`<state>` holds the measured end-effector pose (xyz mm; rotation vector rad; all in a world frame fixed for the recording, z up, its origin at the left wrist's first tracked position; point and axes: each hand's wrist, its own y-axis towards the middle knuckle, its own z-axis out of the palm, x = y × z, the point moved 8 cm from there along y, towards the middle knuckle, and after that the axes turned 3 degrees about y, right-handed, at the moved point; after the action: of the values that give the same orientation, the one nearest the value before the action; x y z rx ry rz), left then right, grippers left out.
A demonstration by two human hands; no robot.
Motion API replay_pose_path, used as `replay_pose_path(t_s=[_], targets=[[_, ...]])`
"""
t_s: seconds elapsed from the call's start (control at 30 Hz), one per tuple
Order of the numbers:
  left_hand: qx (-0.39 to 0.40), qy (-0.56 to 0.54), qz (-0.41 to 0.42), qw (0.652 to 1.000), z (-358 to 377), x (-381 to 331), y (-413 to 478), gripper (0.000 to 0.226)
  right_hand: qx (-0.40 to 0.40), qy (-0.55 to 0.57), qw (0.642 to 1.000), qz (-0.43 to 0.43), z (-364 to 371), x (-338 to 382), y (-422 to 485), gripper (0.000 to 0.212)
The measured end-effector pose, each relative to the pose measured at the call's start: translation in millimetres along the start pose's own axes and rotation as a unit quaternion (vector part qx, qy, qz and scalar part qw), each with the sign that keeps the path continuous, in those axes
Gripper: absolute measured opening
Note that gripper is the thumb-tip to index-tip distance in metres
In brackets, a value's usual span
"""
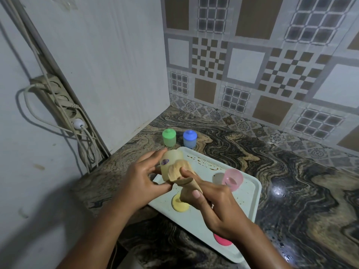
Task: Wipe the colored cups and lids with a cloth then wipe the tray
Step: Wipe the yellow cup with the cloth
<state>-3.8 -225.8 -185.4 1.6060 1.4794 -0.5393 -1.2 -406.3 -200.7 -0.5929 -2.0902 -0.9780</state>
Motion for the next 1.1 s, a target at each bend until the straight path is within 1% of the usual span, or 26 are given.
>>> replay_pose_path(t_s=[0.07, 0.17, 0.2, 0.23, 0.27, 0.33, 0.4, 0.43, 0.47, 0.53, 0.6, 0.63, 0.7, 0.73, 0.77, 0.8, 0.87, 0.97, 1.03, 1.1], targets=[[-0.002, 0.017, 0.007, 1.000, -1.0, 3.7, 0.8, 0.085, 0.006, -0.008, 1.000, 0.002, -0.9, 0.5, -4.8, 0.033], [-0.015, 0.029, 0.015, 0.999, -1.1, 6.6, 2.1, 0.086, 0.032, -0.033, 0.998, 0.039, 2.6, -9.2, -14.7, 0.026], [-0.015, 0.026, 0.014, 0.999, -0.9, 6.1, 2.1, 0.087, 0.030, -0.025, 0.998, 0.057, 2.9, -14.8, -19.0, 0.028], [-0.012, 0.020, 0.013, 1.000, -0.5, 5.1, 1.7, 0.088, 0.019, -0.001, 0.996, 0.084, 1.3, -20.2, -22.4, 0.036], [-0.007, 0.014, 0.011, 1.000, 0.0, 4.9, 0.9, 0.088, -0.005, 0.039, 0.993, 0.112, -2.5, -25.5, -25.3, 0.045], [0.000, 0.002, 0.004, 1.000, 1.1, 6.2, -1.1, 0.089, -0.103, 0.114, 0.978, 0.138, -22.2, -28.5, -26.0, 0.057], [-0.007, -0.022, -0.019, 1.000, 1.4, 10.3, -3.1, 0.090, -0.206, 0.155, 0.957, 0.134, -43.1, -29.4, -21.7, 0.058], [-0.012, -0.036, -0.034, 0.999, 1.5, 12.8, -4.5, 0.088, -0.236, 0.180, 0.946, 0.130, -49.6, -28.5, -16.5, 0.056], [-0.015, -0.046, -0.043, 0.998, 2.0, 13.7, -5.9, 0.085, -0.248, 0.198, 0.939, 0.130, -53.2, -29.6, -10.2, 0.056], [-0.005, -0.060, -0.050, 0.997, 5.4, 13.1, -8.7, 0.082, -0.245, 0.201, 0.939, 0.136, -54.9, -27.2, 3.9, 0.057], [0.012, -0.075, -0.050, 0.996, 11.0, 11.6, -10.1, 0.083, -0.214, 0.179, 0.951, 0.133, -50.0, -17.2, 20.0, 0.049], [0.017, -0.087, -0.051, 0.995, 14.4, 10.8, -10.3, 0.084, -0.183, 0.161, 0.962, 0.125, -43.9, -8.4, 27.9, 0.044], [0.007, -0.112, -0.055, 0.992, 18.8, 8.5, -9.2, 0.081, -0.102, 0.067, 0.987, 0.106, -26.7, 3.2, 39.1, 0.032], [-0.006, -0.119, -0.056, 0.991, 18.7, 6.8, -8.4, 0.077, -0.056, 0.015, 0.994, 0.090, -16.1, 5.9, 41.6, 0.033], [-0.019, -0.117, -0.052, 0.992, 17.2, 5.1, -7.6, 0.075, -0.024, -0.019, 0.997, 0.072, -7.4, 7.5, 42.4, 0.038], [-0.031, -0.109, -0.046, 0.992, 14.7, 3.5, -6.9, 0.073, -0.015, -0.032, 0.998, 0.060, -2.5, 8.0, 41.2, 0.042], [-0.045, -0.082, -0.029, 0.995, 7.5, 0.9, -6.2, 0.072, -0.020, -0.016, 0.999, 0.045, 3.2, 11.5, 38.0, 0.045], [-0.062, -0.053, -0.014, 0.997, -3.8, 3.2, -4.9, 0.075, -0.024, -0.001, 0.999, 0.021, 9.1, 13.5, 25.8, 0.041], [-0.080, -0.055, -0.010, 0.995, -10.4, 5.0, -5.9, 0.080, -0.033, 0.004, 0.999, 0.007, 8.6, 13.4, 17.8, 0.038], [-0.081, -0.055, -0.013, 0.995, -12.6, 6.0, -6.9, 0.083, -0.040, 0.015, 0.999, -0.006, 6.0, 12.9, 10.1, 0.035]])
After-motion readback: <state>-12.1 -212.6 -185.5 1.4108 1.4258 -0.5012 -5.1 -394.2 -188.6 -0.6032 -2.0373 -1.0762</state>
